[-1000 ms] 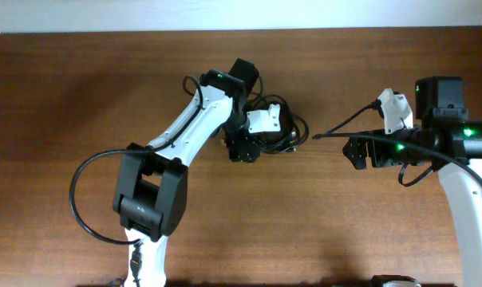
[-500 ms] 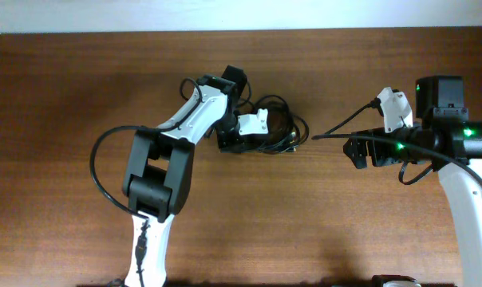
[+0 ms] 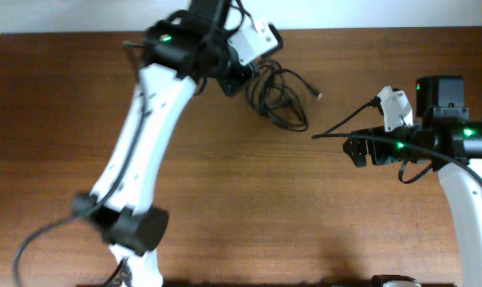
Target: Untangle cables
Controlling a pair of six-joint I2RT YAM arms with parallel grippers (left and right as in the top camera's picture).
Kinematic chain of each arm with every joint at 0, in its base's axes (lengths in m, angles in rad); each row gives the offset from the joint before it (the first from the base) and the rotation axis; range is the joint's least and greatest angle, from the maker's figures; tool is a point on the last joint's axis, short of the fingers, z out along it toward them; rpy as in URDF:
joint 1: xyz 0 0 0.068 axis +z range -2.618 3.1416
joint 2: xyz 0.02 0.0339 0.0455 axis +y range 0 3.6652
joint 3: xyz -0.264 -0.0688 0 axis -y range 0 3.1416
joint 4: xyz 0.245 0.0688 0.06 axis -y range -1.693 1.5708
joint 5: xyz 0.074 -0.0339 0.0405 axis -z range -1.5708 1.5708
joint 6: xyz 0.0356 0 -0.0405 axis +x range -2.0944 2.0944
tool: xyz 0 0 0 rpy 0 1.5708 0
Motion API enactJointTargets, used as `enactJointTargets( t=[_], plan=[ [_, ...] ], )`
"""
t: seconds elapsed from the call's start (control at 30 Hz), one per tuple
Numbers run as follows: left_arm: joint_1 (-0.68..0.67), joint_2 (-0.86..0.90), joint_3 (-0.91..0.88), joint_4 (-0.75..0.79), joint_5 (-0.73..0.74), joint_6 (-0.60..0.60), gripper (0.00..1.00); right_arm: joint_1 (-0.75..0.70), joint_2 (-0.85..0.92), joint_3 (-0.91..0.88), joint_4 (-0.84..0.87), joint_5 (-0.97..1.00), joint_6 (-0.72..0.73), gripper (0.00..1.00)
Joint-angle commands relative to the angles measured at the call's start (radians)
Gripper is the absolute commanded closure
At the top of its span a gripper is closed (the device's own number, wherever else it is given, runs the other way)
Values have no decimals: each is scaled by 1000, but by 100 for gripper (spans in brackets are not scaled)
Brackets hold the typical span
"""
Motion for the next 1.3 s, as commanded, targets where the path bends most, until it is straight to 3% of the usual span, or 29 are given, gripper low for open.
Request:
enactJointTargets(
  t=[0.0, 0.1, 0.17, 0.3, 0.4, 0.53, 0.63, 0.7, 0.77, 0.87, 1.0, 1.03, 1.07, 1.1, 1.13, 1.27],
  plan=[
    [4, -237, 43, 13, -83, -188, 100, -5, -2, 12, 26, -74, -3, 1],
    [4, -334, 43, -8, -232, -237, 100, 1, -2, 12, 42, -167, 8, 1],
    [5, -343, 43, -30, -251, -248, 100, 56, -2, 10, 65, -173, 8, 1],
    [5, -341, 43, -35, -251, -248, 100, 325, 29, -39, 301, -176, -57, 1],
    [5, -341, 43, -43, -254, -248, 100, 510, 165, -39, 430, -172, -154, 1],
    [8, -341, 43, -41, -255, -248, 100, 584, 368, -39, 507, -172, -153, 1],
    [9, -341, 43, -40, -258, -248, 100, 585, 423, -39, 535, -176, -152, 1],
    [9, -341, 43, -40, -258, -248, 100, 587, 423, -39, 610, -172, -28, 2],
    [9, -341, 43, -20, -297, -269, 100, 615, 423, -39, 745, -122, 251, 1],
    [9, -341, 43, 138, -528, -386, 100, 723, 423, -39, 853, -3, 320, 1],
    [9, -341, 43, 180, -572, -416, 100, 787, 423, -39, 861, 117, 319, 1],
    [9, -341, 43, 178, -572, -416, 100, 786, 423, -39, 862, 117, 319, 4],
    [9, -342, 43, 177, -572, -416, 100, 786, 423, -39, 861, 117, 319, 64],
    [8, -342, 43, 177, -571, -416, 100, 786, 423, -39, 860, 116, 320, 22],
    [8, -342, 43, 177, -571, -416, 100, 787, 423, -39, 860, 115, 320, 13],
    [8, -342, 43, 175, -568, -416, 100, 789, 423, -39, 903, 104, 346, 2]
  ],
)
